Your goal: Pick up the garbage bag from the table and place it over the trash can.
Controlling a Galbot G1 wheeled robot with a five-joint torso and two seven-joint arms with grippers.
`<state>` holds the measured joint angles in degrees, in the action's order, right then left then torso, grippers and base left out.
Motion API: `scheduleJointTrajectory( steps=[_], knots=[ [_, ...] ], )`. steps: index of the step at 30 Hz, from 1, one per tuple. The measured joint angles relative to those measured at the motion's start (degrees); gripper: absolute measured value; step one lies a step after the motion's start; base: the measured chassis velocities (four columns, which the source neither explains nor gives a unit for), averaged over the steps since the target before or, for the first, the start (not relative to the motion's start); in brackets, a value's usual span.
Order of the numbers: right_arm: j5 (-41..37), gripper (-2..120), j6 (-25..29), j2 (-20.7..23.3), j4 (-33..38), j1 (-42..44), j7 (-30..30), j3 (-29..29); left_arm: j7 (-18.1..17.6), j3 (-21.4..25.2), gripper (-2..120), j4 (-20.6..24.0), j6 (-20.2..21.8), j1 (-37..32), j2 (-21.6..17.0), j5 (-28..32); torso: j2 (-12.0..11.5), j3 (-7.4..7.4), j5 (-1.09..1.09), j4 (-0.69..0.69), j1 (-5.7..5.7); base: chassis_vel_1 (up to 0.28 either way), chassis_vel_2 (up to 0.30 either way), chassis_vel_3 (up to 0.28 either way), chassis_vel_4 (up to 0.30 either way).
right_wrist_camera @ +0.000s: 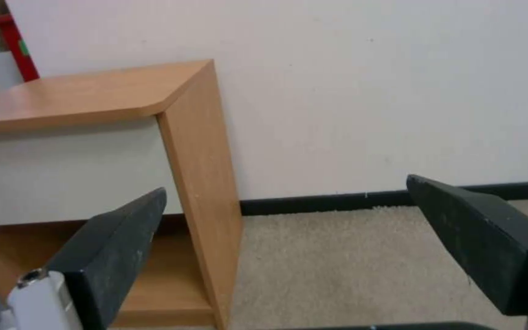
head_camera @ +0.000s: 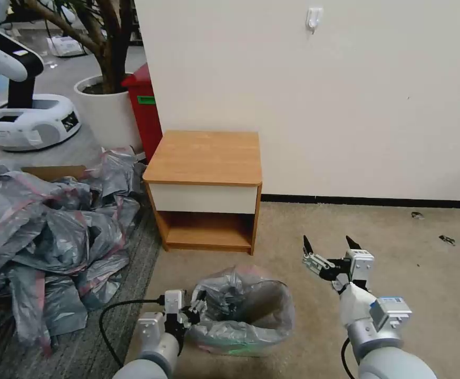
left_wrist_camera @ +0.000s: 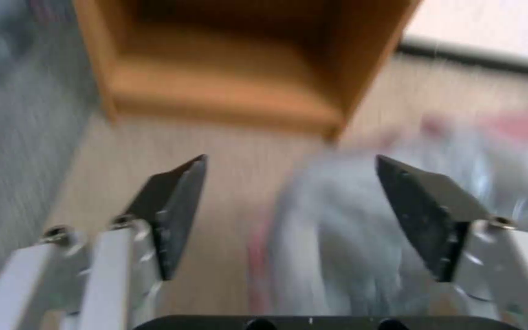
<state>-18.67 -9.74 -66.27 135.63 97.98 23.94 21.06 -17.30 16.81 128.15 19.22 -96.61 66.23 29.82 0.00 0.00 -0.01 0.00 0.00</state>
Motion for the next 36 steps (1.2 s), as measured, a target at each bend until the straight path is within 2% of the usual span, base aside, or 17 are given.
scheduleJointTrajectory(
  steps=[2, 3, 5, 6, 7, 9, 10, 13, 20, 36],
  knots=[
    [0.0, 100, 2.2, -1.4, 0.0, 1.4, -0.7, 0.6, 3.9, 4.2, 86, 1.2, -3.5, -1.1, -1.1, -2.2, 0.0, 0.0, 0.0, 0.01, 0.0, 0.0, 0.0, 0.0, 0.0],
    [0.0, 100, 2.2, -1.4, 0.0, 1.4, -0.7, 0.6, 3.9, 4.2, 86, 1.2, -3.5, -1.1, -1.1, -2.2, 0.0, 0.0, 0.0, 0.01, 0.0, 0.0, 0.0, 0.0, 0.0],
    [0.6, 100, 4.9, -3.9, 0.4, 3.6, -1.6, 0.9, 8.4, 10.2, 96, 1.5, -9.8, -2.1, -3.4, -5.2, 0.0, 0.0, 0.0, 0.0, 0.0, 0.0, 0.0, 0.0, 0.0],
    [1.4, 100, 5.8, -4.8, 0.4, 4.3, -2.0, 1.1, 10.6, 12.5, 99, 1.5, -11.2, -2.6, -4.2, -5.8, 0.0, 0.0, -0.02, 0.0, 0.0, 0.0, 0.0, 0.0, 0.0],
    [1.4, 100, 5.8, -4.8, 0.4, 4.3, -2.0, 1.1, 10.6, 12.5, 99, 1.5, -11.2, -2.6, -4.2, -5.8, 0.0, 0.0, -0.02, 0.0, 0.0, 0.0, 0.0, 0.0, 0.0],
    [4.2, 100, 8.4, -6.4, -0.5, 6.0, -3.5, 2.7, 14.7, 18.0, 100, 1.7, -13.5, -3.8, -5.8, -7.9, 0.0, 0.0, 0.0, 0.0, 0.0, 0.0, 0.0, 0.0, 0.0],
    [4.2, 100, 8.4, -6.4, -0.5, 6.0, -3.5, 2.7, 14.7, 18.0, 100, 1.7, -13.5, -3.8, -5.8, -7.9, 0.0, 0.0, 0.0, 0.0, 0.0, 0.0, 0.0, 0.0, 0.0],
    [6.6, 100, 11.8, -7.6, -2.4, 9.1, -6.0, 4.9, 16.6, 23.9, 100, 1.4, -15.9, -5.6, -6.8, -10.7, 0.0, 0.0, 0.0, 0.0, 0.0, 0.0, 0.0, 0.0, 0.0],
    [7.1, 100, 16.5, -8.0, -5.8, 12.0, -7.6, 6.5, 16.7, 25.8, 100, 1.5, -15.6, -7.3, -6.4, -10.8, 0.0, 0.0, 0.01, 0.0, 0.0, 0.0, 0.0, 0.0, 0.0],
    [7.2, 100, 16.6, -7.9, -6.0, 11.9, -7.4, 6.5, 16.5, 25.4, 100, 1.4, -15.2, -7.2, -6.2, -10.6, 0.0, 0.0, 0.0, 0.0, 0.0, 0.0, 0.0, 0.0, 0.0]
  ],
)
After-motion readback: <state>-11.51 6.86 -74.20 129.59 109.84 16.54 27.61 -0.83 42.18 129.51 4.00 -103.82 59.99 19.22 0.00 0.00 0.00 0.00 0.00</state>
